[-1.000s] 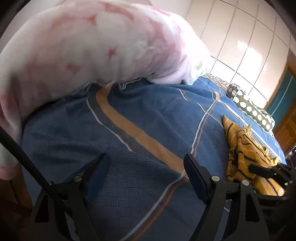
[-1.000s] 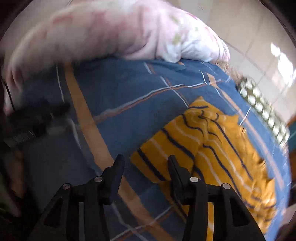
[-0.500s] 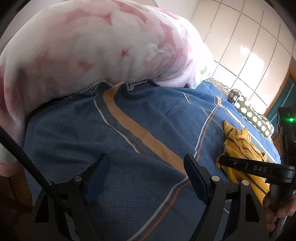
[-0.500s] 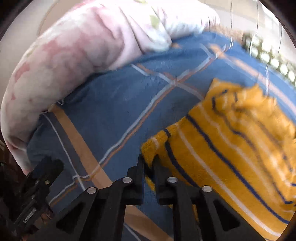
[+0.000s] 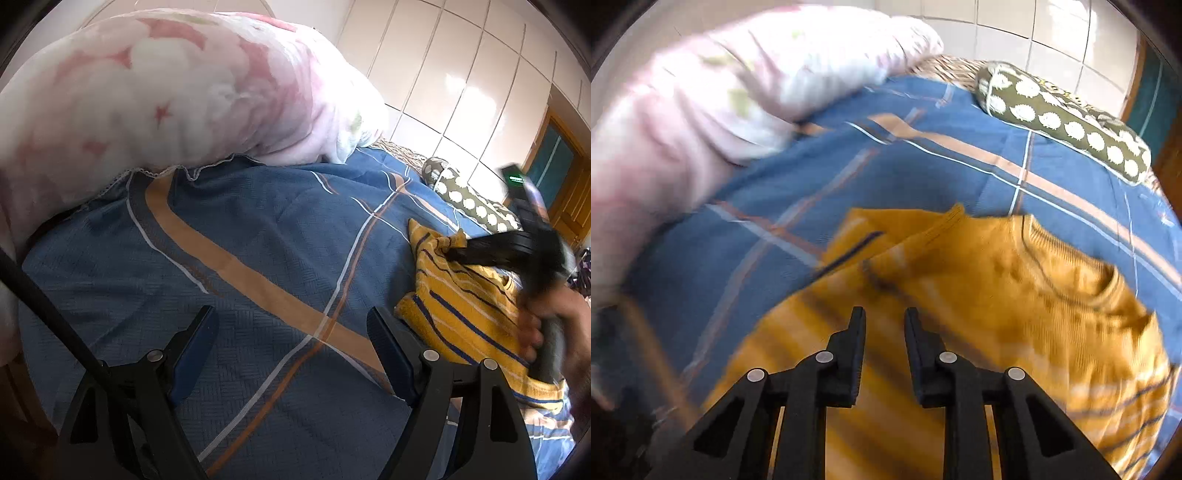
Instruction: Fold small clothes
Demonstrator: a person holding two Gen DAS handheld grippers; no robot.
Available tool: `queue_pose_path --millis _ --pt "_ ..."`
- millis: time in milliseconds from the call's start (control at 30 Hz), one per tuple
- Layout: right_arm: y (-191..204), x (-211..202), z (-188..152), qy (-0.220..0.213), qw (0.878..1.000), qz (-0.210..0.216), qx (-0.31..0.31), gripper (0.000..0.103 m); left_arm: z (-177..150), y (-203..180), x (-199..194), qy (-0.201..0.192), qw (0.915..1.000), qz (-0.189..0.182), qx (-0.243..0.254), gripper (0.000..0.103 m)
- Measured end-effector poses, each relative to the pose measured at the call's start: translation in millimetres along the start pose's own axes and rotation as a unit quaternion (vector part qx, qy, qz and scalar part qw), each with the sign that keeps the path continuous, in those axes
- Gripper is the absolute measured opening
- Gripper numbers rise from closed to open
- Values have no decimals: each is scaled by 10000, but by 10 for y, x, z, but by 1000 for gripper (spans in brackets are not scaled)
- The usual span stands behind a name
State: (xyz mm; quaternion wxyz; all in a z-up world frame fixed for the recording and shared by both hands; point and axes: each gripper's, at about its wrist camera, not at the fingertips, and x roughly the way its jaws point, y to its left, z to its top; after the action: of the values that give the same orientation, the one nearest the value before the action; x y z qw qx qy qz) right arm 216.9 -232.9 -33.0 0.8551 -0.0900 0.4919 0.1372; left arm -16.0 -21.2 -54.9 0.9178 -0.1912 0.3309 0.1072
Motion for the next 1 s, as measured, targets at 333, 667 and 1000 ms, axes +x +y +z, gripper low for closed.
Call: queue_pose_path --millis 333,667,1000 --pt "59 282 393 27 9995 -296 -73 27 24 -65 23 23 9999 77 132 81" --pt "-816 -776 -586 -322 9980 187 511 44 26 -258 -105 -138 9989 119 425 82" --pt "-2971 -1080 -2010 -309 9435 -1127 3100 55 -303 -847 -243 -246 9860 -75 1647 87"
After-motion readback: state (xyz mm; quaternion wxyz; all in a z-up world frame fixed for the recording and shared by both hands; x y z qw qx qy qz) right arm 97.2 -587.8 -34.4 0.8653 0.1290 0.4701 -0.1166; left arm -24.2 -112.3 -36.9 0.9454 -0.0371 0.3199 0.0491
